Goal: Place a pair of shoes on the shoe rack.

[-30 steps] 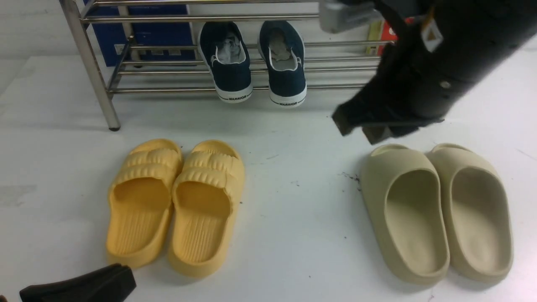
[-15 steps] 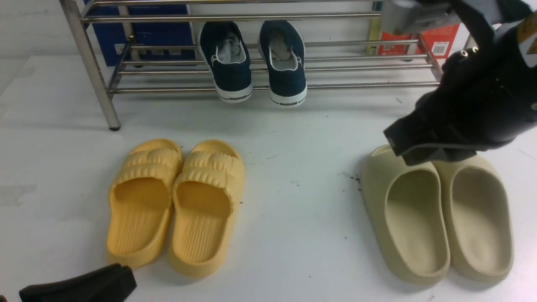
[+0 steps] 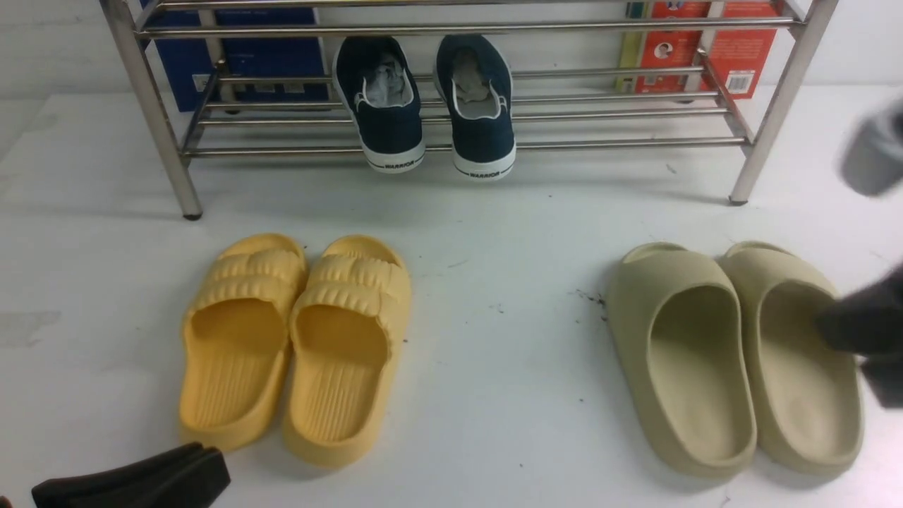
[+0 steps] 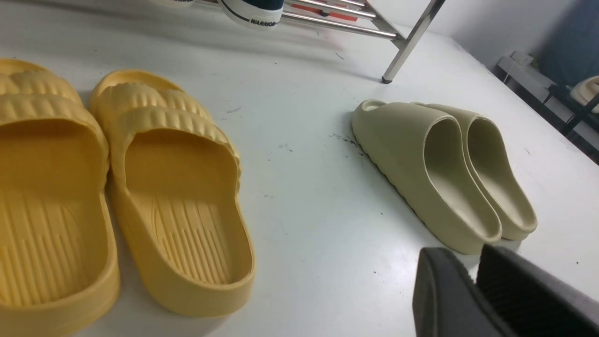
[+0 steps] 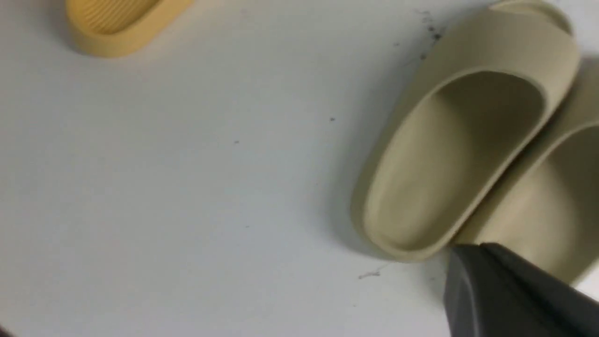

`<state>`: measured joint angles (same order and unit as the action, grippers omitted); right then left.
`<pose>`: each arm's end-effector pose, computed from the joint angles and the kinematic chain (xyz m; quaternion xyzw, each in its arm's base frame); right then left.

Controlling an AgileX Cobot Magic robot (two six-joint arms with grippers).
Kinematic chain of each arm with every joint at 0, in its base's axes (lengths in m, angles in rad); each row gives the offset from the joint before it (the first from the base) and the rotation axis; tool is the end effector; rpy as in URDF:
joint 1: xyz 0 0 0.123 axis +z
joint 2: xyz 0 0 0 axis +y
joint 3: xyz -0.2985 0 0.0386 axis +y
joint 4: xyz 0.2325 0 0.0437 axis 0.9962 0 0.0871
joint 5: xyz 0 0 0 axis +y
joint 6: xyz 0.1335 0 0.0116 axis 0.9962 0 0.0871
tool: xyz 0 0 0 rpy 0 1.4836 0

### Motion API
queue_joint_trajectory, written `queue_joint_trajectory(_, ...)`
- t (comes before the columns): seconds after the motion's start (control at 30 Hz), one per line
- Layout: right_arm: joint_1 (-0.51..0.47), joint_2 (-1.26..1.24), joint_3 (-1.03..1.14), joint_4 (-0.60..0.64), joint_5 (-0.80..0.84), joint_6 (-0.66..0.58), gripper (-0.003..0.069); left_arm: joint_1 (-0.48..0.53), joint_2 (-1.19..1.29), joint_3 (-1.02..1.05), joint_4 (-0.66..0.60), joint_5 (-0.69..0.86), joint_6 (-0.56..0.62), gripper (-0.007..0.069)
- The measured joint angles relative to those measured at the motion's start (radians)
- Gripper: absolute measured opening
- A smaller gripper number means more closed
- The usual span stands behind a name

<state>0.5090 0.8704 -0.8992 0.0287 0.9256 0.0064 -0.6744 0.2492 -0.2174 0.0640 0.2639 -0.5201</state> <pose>0.1388 0.0810 0.3295 -0.2272 0.9001 0.1081 0.3556 0.0679 -0.0514 0.2426 0.0785 0.7727 -0.3325 0.5350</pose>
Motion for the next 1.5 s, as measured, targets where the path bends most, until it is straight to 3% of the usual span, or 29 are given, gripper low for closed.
queue_joint_trajectory(0.03, 0.0, -0.016, 0.018, 0.0, -0.013, -0.006, -0.0003, 0.0, 0.0, 0.0, 0.0, 0.0, 0.0, 0.013)
queue_joint_trajectory(0.07, -0.093, -0.14, 0.168, 0.0, -0.122, -0.052, -0.0003, 0.0, 0.0, 0.0, 0.0, 0.0, 0.0, 0.0132)
queue_joint_trajectory(0.2, -0.265, -0.439, 0.505, 0.0, -0.405, -0.102, -0.0003, 0.0, 0.0, 0.0, 0.0, 0.0, 0.0, 0.0134)
queue_joint_trajectory(0.43, -0.443, -0.843, 0.843, 0.023, -0.557, -0.113, -0.0003, 0.0, 0.0, 0.0, 0.0, 0.0, 0.0, 0.0144)
queue_joint_trajectory(0.8, -0.468, -0.88, 0.916, 0.026, -0.545, -0.034, -0.0003, 0.0, 0.0, 0.0, 0.0, 0.0, 0.0, 0.0154)
queue_joint_trajectory(1.5, -0.468, -0.88, 0.916, 0.027, -0.544, -0.026, 0.0008, 0.0, 0.0, 0.0, 0.008, 0.0, 0.0, 0.0164)
